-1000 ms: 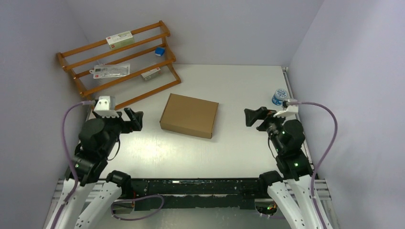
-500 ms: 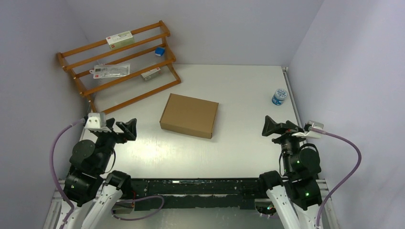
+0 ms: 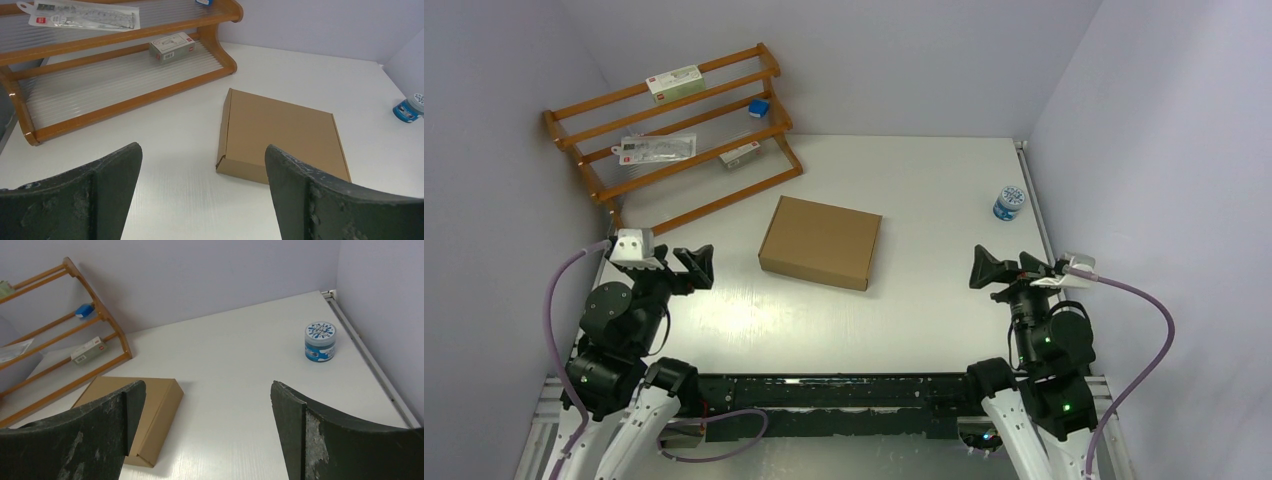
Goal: Fold the paper box
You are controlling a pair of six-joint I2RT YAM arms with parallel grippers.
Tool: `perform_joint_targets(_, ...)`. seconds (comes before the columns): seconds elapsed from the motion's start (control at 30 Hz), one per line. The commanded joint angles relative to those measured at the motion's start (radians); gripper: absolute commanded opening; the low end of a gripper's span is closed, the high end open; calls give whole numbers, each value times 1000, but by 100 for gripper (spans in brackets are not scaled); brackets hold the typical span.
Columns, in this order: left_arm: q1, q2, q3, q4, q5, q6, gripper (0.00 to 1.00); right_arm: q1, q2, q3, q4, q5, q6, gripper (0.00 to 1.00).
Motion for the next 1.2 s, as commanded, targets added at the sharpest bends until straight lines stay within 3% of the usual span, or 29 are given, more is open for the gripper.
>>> perform_joint_targets(0.0,10,14,-6,46,23,19,97,-2,-14,22,-16,-36,-30,100)
perform_joint_targets(1.17,29,42,-10,49,47,21,97,-1,-44,-14,0,-42,-13,100)
